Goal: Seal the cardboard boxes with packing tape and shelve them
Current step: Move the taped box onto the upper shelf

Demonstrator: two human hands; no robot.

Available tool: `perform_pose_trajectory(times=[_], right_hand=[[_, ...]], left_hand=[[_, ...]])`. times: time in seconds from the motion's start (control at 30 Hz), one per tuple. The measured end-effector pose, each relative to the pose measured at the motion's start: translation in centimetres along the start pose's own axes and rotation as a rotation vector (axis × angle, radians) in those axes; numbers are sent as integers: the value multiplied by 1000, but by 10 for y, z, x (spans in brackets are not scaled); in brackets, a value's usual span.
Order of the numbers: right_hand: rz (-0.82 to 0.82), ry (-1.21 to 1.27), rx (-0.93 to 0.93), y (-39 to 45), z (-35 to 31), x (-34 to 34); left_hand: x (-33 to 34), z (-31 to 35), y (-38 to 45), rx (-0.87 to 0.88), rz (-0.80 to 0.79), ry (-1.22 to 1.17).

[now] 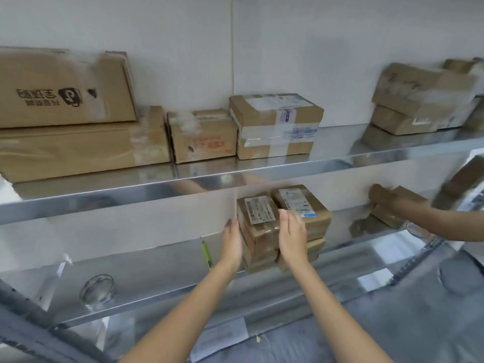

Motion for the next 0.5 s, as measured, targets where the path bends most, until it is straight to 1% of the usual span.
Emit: perform_pose_trajectory(times=[0.07,0.13,0.2,0.23,0.33,0.4,0.43,0.5], right_hand=[[-105,-9,60,13,18,5],[-209,-13,96,25,32,15],[-270,-44,114,33,43,26],[-279,-60,116,37,46,30],[-270,-26,178,43,50,31],[-273,13,216,45,49,29],[-277,31,212,45,46,29],[-283,78,169,42,36,33]], left_hand=[[18,-6,16,-54,-30,-98],[33,-5,28,-45,-72,-183],[45,-6,40,-15,-75,-211],[50,-10,46,-24,-60,-222],[71,-59,81,-62,-17,-244],[67,-47,70,-86,14,-263],[59,-20,47,-91,30,-273],[48,2,29,-112,62,-319]])
Point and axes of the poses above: each hand's wrist, its own y-axis towards the middle knuckle, its own x-axis out of the palm, z = x × y, the point moved 6 cm from there along y, towards the middle knuckle, and after that the axes turned 14 degrees about y, right-handed, at the moved point
